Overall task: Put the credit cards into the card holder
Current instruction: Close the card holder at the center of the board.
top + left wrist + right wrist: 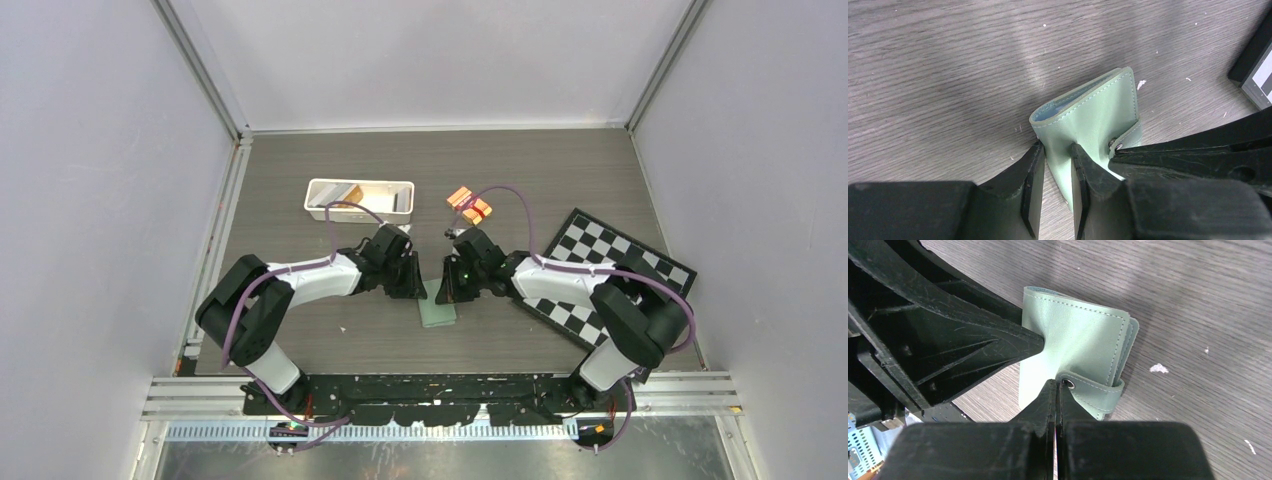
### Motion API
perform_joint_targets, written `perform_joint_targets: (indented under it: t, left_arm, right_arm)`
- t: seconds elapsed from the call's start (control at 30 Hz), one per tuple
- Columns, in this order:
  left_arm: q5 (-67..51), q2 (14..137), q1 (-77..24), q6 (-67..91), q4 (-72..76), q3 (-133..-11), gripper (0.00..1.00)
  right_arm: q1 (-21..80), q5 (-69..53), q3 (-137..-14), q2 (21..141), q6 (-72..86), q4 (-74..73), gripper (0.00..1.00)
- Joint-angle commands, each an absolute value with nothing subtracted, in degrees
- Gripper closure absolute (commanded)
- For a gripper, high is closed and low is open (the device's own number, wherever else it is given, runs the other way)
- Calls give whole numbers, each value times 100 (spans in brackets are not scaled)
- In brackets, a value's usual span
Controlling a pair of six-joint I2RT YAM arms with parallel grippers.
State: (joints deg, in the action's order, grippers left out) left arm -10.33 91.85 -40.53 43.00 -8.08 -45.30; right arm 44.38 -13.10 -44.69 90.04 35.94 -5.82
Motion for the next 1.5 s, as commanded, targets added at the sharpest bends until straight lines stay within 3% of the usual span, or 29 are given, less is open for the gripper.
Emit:
perform_joint_targets:
  t: [0.0, 0.43, 1.47]
  left_arm:
    - [-747, 9467, -4087, 4094, -1131, -4509, 75]
    - [-734, 9443, -4087, 4078, -1168, -4509, 76]
    - [-935, 9113, -4087, 3586, -510, -4137, 78]
  right_arm:
    - [4430, -943, -4598, 9215, 3534, -854, 100]
    - [4272, -663, -4594, 9420, 3819, -1189, 100]
    - [3336, -949, -5269, 11276, 4364, -1993, 99]
